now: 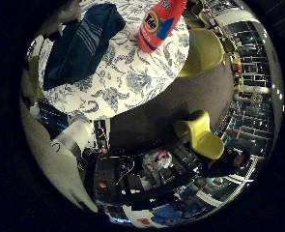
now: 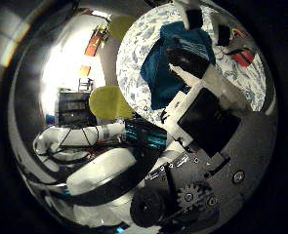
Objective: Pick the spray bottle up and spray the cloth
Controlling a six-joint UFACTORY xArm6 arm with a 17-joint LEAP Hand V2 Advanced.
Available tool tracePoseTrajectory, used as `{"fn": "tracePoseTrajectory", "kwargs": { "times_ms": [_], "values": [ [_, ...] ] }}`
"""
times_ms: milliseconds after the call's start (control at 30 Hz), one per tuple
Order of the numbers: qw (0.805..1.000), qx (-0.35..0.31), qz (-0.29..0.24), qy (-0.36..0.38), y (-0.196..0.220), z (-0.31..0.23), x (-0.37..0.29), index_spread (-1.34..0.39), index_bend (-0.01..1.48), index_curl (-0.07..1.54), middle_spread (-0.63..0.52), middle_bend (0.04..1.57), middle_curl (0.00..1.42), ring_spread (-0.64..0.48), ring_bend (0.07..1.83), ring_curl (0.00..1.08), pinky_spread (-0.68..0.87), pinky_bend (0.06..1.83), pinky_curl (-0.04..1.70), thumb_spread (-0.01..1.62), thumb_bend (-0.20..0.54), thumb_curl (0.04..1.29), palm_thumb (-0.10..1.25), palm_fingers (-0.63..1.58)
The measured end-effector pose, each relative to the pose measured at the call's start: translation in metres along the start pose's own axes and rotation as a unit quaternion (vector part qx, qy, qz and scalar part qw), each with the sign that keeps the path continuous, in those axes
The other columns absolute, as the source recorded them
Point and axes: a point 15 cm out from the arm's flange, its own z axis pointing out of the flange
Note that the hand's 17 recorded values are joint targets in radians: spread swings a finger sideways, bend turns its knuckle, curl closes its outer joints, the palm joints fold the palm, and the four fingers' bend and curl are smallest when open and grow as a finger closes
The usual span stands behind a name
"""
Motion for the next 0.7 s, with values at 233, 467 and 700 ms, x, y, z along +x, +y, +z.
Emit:
{"fn": "tracePoseTrajectory", "kwargs": {
  "times_ms": [233,467,700],
  "values": [
    [0.998,0.024,0.059,0.003,0.004,-0.021,0.033,-0.42,0.18,0.54,-0.24,0.7,0.57,-0.25,0.97,0.45,-0.45,0.92,0.53,1.11,-0.036,0.37,0.84,0.96],
    [0.981,0.095,0.15,-0.072,0.005,-0.027,0.078,-0.42,0.17,0.51,-0.26,0.73,0.57,-0.24,0.98,0.46,-0.45,0.9,0.52,1.13,-0.031,0.33,0.63,0.89],
    [0.942,0.205,0.219,-0.147,0.011,-0.025,0.135,-0.36,0.17,0.48,-0.22,0.72,0.58,-0.22,1.02,0.48,-0.35,0.92,0.54,1.12,-0.025,0.33,0.59,0.64]
  ]
}}
